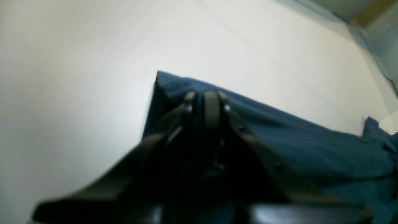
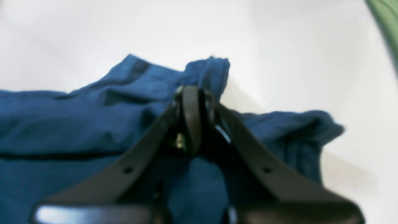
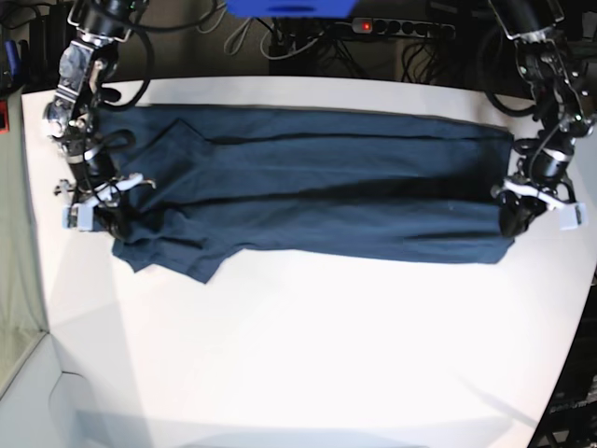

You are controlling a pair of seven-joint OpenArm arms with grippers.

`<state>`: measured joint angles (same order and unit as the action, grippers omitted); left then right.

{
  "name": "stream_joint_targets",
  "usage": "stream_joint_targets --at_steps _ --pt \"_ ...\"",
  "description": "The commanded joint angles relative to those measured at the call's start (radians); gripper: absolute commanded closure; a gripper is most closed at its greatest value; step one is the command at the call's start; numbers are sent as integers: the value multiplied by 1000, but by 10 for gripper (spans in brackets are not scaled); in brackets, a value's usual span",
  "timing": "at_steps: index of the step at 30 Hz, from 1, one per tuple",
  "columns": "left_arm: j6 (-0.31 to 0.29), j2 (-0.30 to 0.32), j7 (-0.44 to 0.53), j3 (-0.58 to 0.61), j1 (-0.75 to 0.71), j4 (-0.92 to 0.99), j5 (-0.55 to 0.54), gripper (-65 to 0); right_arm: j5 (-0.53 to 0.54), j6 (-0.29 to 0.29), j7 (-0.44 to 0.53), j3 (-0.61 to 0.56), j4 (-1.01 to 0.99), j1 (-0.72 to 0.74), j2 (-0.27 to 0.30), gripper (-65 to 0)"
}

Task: Layout the t-shirt on the table in an organized manner, then fold the t-shirt properly
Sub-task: 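Release with the left gripper and regrasp the folded strip's end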

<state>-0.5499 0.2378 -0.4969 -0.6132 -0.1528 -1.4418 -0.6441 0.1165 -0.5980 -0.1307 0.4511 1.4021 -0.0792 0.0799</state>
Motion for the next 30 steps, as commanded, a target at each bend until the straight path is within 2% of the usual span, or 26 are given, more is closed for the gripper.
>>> stream_joint_targets --at_steps 1,8,12,19,30 --pt "-6 15 27 -4 2 -18 -23 -45 16 -4 27 5 12 6 11 0" --pt "-6 15 27 -10 -75 -119 -24 -45 16 -4 27 5 10 -11 16 0" --pt "-6 -12 17 -78 -84 -201 -26 -45 16 -4 27 5 12 -11 16 0" --pt "-9 -56 -184 -204 -24 -276 -26 -45 16 -7 30 5 19 -4 19 0" --pt "-11 -81 -334 -288 -12 -337 -26 -45 16 -9 27 7 92 -12 19 0"
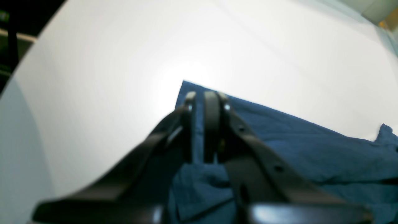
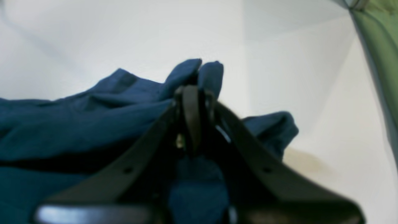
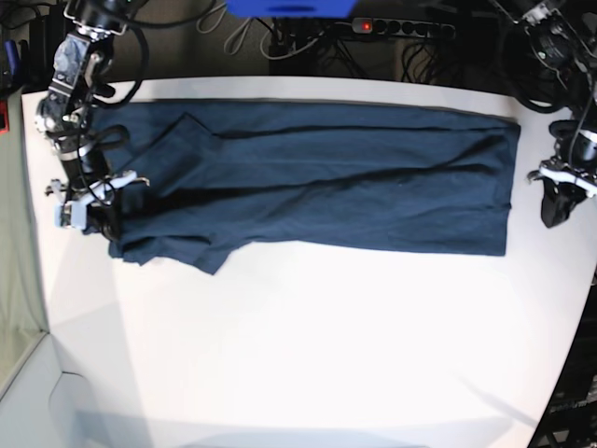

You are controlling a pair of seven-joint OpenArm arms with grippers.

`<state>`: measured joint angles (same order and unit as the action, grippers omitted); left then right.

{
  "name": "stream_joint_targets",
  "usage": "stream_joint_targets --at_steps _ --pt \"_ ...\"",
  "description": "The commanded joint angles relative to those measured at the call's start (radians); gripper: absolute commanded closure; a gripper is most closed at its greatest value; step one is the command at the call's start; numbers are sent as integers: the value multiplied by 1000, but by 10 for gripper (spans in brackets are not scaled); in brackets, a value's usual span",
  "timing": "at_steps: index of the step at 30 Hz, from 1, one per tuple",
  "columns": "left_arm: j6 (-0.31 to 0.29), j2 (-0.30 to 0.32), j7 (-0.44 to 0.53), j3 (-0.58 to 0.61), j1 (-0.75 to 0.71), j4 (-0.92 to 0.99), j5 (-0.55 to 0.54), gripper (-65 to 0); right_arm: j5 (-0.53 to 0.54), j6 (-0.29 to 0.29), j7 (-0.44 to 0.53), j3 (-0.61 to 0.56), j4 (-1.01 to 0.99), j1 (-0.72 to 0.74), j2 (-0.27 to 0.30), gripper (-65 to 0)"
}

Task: Layout the t-shirt on the table in an organized manner, then fold the t-shirt properly
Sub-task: 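Release with the left gripper and regrasp the folded strip's end, then pull the folded strip's end outward with the left gripper to straighten it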

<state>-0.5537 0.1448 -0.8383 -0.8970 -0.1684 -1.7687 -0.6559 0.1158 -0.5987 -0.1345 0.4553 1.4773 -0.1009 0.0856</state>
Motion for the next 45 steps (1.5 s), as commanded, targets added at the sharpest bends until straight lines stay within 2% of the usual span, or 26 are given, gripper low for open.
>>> stream_joint_targets --at_steps 1,8,10,12,15,20,22,23,31,35,38,41,45 --pt "-7 13 4 -6 3 -6 -11 -45 17 -8 31 3 13 10 13 0" --pt "-7 26 9 -3 11 132 -2 -47 17 -8 31 0 12 -4 10 0" --pt "-7 48 11 2 14 169 -2 -50 17 -8 31 0 12 -4 10 0" --pt "-7 55 11 3 33 198 -2 -79 17 -8 31 0 12 -4 10 0" --pt "-6 72 9 0 56 243 -2 -181 17 -8 31 -2 12 -6 10 0" --pt "-6 92 11 3 105 333 -2 -446 15 -8 29 -5 12 -6 10 0" --pt "-6 92 11 3 119 352 -2 -501 14 -8 29 -5 12 -6 9 0" --pt "-6 92 11 3 126 359 0 -508 14 -8 29 -5 12 -6 9 0" --pt "-6 83 15 89 220 430 192 -507 12 -8 29 -6 12 -6 9 0" --pt "-6 60 80 120 229 430 218 -498 12 -8 29 -6 12 -6 10 0" --pt "-6 51 127 161 229 430 258 -425 12 -8 29 -6 12 -6 10 0" --pt "-6 48 132 190 231 464 275 -338 12 -8 29 -6 12 -6 10 0" --pt "-6 49 132 190 232 528 272 -320 12 -8 29 -6 12 -6 12 0"
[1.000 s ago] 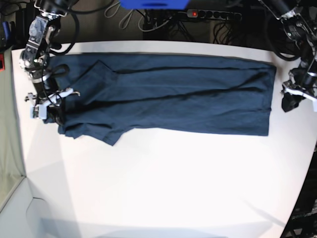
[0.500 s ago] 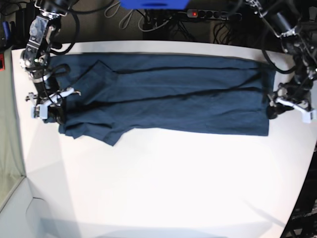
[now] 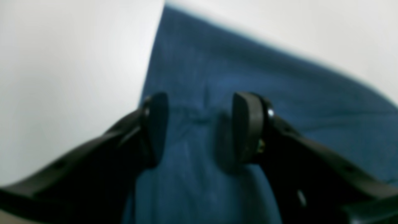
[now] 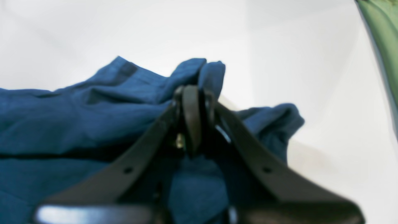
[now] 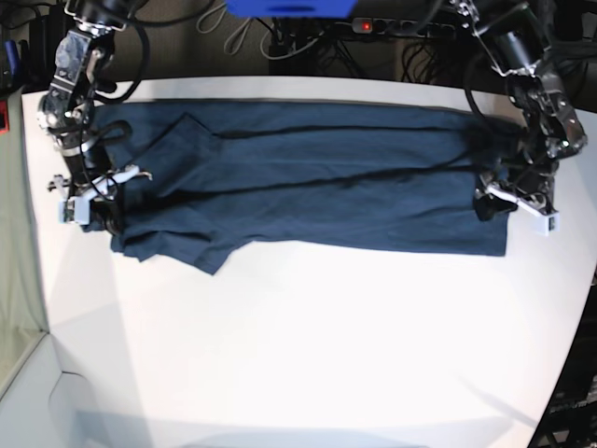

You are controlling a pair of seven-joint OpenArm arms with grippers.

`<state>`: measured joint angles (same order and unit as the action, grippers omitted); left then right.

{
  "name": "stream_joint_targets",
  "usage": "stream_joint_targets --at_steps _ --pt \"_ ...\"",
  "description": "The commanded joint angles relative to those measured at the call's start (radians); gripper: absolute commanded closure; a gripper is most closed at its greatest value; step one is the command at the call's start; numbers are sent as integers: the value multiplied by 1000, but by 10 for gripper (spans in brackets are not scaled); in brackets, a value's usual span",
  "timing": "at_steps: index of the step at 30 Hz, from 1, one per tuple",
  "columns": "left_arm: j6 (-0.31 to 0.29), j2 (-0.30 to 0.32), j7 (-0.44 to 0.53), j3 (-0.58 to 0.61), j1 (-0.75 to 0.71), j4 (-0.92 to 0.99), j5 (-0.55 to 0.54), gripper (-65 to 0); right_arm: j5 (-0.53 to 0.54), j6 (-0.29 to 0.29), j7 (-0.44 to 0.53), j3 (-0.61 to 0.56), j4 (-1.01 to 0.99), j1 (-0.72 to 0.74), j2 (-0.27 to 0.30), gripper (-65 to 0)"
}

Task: Layout the t-shirt on the table in an organized manner, then fold the t-shirt properly
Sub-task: 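Pull the folded strip's end outward with the left gripper to straighten it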

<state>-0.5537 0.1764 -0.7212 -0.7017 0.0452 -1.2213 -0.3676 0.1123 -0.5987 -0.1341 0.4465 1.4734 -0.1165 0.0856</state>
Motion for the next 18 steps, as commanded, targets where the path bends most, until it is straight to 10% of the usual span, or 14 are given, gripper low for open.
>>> stream_joint_targets --at_steps 1,11,18 --pt "-6 18 15 -5 18 -10 -15 -320 16 -8 29 2 16 10 12 0" --pt "-6 25 16 0 18 22 -14 -312 16 -8 29 2 16 11 10 0" --pt "-6 25 16 0 25 22 -14 -58 16 -8 29 2 16 13 12 0"
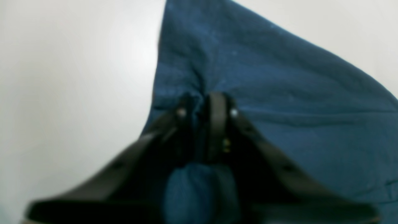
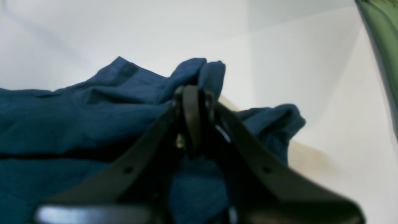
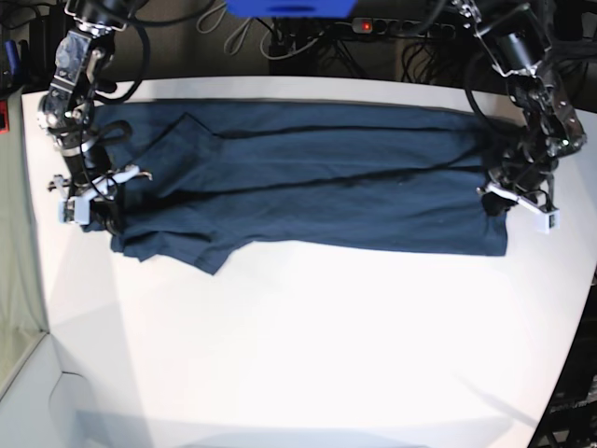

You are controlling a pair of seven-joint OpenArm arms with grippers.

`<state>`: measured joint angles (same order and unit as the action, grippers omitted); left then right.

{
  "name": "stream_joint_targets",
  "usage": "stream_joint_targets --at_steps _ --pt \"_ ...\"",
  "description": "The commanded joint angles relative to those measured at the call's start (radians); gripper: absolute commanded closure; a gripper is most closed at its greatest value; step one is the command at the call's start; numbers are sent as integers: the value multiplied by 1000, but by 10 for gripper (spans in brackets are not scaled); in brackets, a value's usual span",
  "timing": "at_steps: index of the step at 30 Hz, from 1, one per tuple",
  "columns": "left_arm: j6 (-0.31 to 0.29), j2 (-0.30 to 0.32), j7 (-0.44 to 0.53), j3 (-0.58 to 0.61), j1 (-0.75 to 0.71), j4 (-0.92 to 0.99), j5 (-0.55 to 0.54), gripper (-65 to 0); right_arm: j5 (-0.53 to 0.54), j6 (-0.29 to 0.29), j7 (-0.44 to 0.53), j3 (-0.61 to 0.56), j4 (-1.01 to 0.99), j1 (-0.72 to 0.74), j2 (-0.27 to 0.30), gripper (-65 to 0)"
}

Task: Layout the t-shirt on the table in an organized manner, then fold the t-shirt properly
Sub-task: 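Pull the folded strip's end outward with the left gripper to straighten it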

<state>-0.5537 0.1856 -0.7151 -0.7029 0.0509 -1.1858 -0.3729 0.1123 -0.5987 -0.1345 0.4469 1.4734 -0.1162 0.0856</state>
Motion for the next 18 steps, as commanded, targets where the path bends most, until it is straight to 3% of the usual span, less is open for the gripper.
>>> stream_joint_targets --at_steps 1,3,9,18 --pt "-6 16 10 1 25 -15 -8 -32 16 -8 29 2 16 13 12 0" --pt "-6 16 10 -2 28 -19 -10 0 16 -8 29 2 16 13 12 0" --pt "-7 18 10 -4 34 -29 -19 -5 16 -8 29 2 16 11 13 0" --pt "-7 -1 1 -1 36 -240 -19 -5 16 -8 29 2 14 11 13 0"
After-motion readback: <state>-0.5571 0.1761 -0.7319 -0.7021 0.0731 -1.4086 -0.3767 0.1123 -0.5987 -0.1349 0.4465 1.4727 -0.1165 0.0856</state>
